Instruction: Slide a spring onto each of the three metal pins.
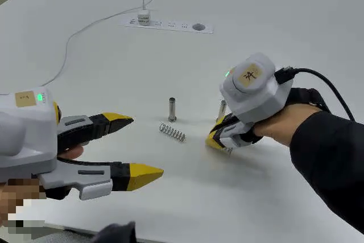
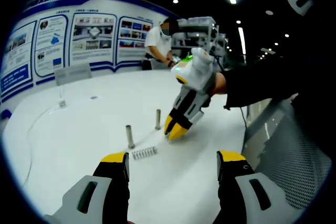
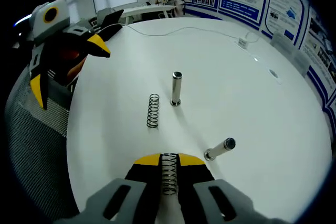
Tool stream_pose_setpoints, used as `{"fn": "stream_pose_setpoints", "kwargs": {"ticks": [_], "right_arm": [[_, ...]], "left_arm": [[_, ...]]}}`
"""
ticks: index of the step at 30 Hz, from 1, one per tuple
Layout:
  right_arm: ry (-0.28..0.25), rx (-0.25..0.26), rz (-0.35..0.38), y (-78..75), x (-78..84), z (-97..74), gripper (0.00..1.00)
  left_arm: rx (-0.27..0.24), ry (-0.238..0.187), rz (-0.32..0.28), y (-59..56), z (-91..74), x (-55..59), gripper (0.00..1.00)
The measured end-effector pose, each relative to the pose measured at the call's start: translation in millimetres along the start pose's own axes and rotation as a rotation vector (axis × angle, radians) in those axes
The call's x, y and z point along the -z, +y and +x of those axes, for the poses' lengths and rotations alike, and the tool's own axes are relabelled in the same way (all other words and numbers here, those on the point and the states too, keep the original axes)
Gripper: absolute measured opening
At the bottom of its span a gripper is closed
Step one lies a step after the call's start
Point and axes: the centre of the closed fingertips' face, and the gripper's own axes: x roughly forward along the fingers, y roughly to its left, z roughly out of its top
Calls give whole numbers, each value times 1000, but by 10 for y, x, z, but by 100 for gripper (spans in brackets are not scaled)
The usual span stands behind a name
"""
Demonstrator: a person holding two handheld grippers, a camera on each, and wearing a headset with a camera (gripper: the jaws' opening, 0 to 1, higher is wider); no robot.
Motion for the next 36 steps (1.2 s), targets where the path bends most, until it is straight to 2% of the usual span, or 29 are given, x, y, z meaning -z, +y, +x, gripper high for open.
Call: {"fn": "stream_pose_setpoints", "kwargs": {"ticks": [5,19,27,36], "right_arm": [[-39,29,14,-57,-33,-130,12],[-105,72,68,-48,-27,-397,12],[-205,90,106,-93,-199,-587,12],[-351,123,137,-238,-494,-784,12]], "left_arm": [[1,1,3,-6,2,-2,69],[7,10,15,-30,3,1,69],[7,12,17,-29,-2,6,69],[4,12,16,-21,-8,5,69]]}}
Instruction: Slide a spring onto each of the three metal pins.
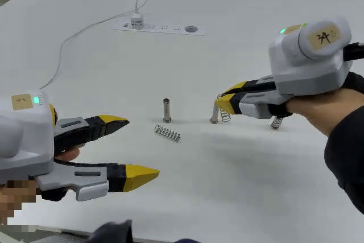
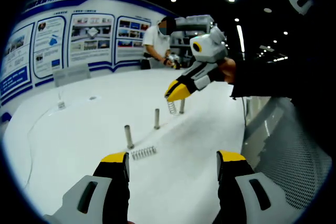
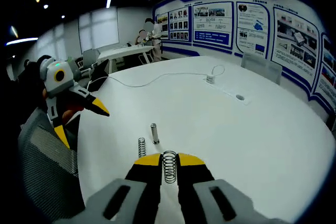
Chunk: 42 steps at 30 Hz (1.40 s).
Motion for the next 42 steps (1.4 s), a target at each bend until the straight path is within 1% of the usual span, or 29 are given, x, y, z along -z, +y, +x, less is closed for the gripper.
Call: {"fn": "stream_pose_setpoints", "kwargs": {"ticks": [3,6,9,12,13,14,15,16,18,26,31,36,42], "right_arm": [[-52,16,3,-59,-113,3,12],[-88,24,13,-104,-178,23,12],[-128,24,36,-155,-223,61,12],[-144,26,53,-195,-226,101,12],[-144,29,52,-205,-221,114,12],[-142,31,51,-261,-212,171,12],[-141,31,49,-281,-205,194,12],[-140,31,49,-255,-188,177,12],[-138,24,63,-251,-164,195,12],[-130,35,76,-302,-79,235,12],[-137,32,83,-302,-44,236,12],[-140,26,90,-304,27,248,12],[-116,23,90,-299,144,285,12]], "left_arm": [[0,1,-1,1,-1,1,69],[0,1,-2,2,-2,4,69],[-1,1,-3,6,-5,5,69],[-3,1,-5,8,-6,6,69],[-2,1,-5,8,-5,6,69],[-2,2,-6,8,-5,8,69],[-2,2,-6,8,-4,9,69],[-2,3,-6,8,-4,10,69],[-1,5,-7,8,-3,15,69],[-4,6,-11,13,-3,19,69],[-4,8,-12,15,3,22,69],[-5,7,-12,16,5,22,69],[-4,8,-13,13,8,27,69]]}}
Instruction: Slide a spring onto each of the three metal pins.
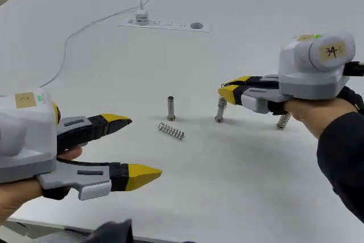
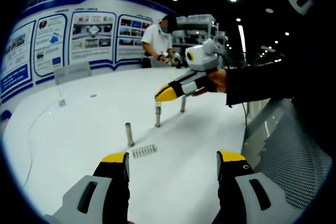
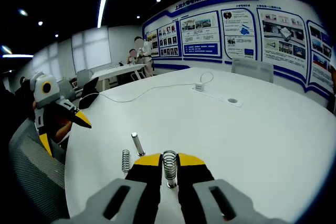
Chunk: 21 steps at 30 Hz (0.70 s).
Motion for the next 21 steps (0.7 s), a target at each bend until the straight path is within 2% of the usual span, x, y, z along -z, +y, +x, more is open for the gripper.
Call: {"fn": "stream_pose_setpoints", "kwargs": {"ticks": [17,21], "right_arm": [[127,13,-36,10,318,145,12],[142,15,-33,-4,357,145,12]], "left_arm": [[-4,-2,-6,11,0,2,69],[-5,-3,-6,14,-1,-1,69]]}}
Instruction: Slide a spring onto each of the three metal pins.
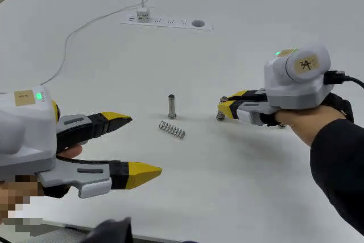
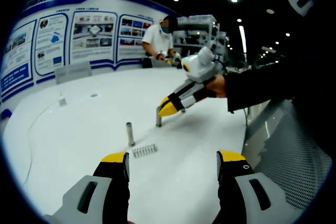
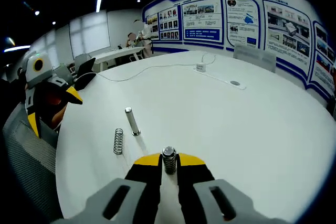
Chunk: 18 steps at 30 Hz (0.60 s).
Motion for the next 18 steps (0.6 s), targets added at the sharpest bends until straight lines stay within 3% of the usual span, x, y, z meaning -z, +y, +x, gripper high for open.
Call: {"fn": "stream_pose_setpoints", "kwargs": {"ticks": [10,18], "right_arm": [[57,-3,31,1,155,-76,13],[95,-43,45,196,234,-162,13]], "left_arm": [[-2,-5,5,2,-7,-14,69],[0,-11,8,-7,-9,-28,69]]}}
